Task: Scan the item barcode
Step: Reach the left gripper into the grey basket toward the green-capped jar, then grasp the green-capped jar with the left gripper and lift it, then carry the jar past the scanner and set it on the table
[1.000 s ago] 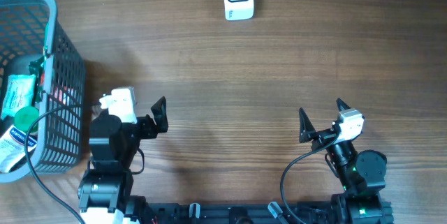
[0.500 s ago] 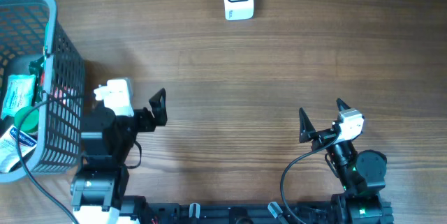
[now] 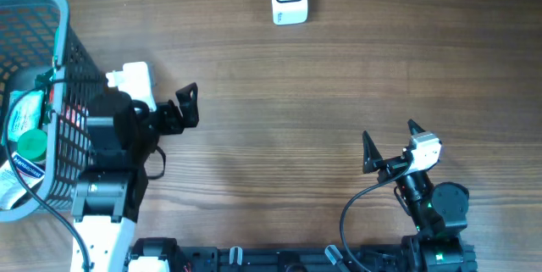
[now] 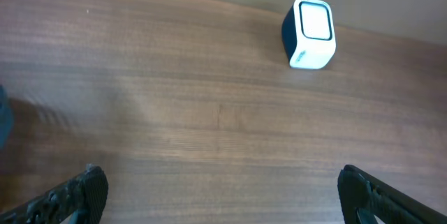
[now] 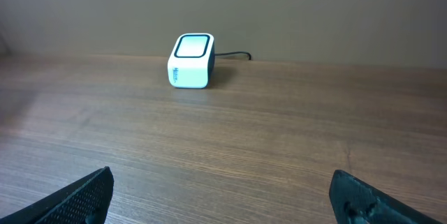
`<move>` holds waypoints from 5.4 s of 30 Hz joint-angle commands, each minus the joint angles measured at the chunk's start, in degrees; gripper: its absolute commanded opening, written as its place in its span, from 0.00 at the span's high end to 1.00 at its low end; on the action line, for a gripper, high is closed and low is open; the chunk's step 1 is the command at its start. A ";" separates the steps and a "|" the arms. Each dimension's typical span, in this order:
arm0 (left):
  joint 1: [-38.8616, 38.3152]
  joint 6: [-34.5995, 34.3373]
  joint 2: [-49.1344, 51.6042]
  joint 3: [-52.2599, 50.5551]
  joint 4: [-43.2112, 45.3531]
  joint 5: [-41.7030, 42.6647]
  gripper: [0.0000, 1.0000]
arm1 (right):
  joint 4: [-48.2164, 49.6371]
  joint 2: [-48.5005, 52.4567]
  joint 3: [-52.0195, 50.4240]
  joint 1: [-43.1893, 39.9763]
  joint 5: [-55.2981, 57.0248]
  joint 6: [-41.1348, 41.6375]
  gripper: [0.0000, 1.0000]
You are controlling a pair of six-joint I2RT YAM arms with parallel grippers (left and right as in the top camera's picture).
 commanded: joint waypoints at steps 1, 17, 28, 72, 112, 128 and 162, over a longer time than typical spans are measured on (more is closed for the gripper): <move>0.46 -0.46 0.20 3.98 -0.72 1.68 0.00 | 0.35 0.02 -0.07 -0.24 0.35 -0.39 0.00; 0.55 -6.82 1.05 14.67 -7.98 6.64 0.00 | 0.35 0.02 -0.07 -0.24 0.37 -0.39 0.00; 24.13 -24.87 17.35 44.78 -23.63 -4.26 0.00 | 0.35 0.00 -0.07 -0.24 0.35 -0.37 0.00; 47.69 -48.74 59.14 44.74 -45.53 -19.91 0.00 | 0.35 0.00 -0.07 -0.24 0.35 -0.37 0.00; 47.69 -65.16 57.20 31.06 -41.44 -16.50 0.00 | 0.35 0.02 -0.07 -0.24 0.37 -0.37 0.00; 47.65 -57.59 57.18 27.54 -35.91 -15.37 0.21 | 0.35 0.02 -0.07 -0.24 0.37 -0.37 0.00; -22.60 -41.16 47.32 71.12 -50.93 -10.43 0.18 | 0.35 0.02 -0.07 -0.24 0.35 -0.39 0.00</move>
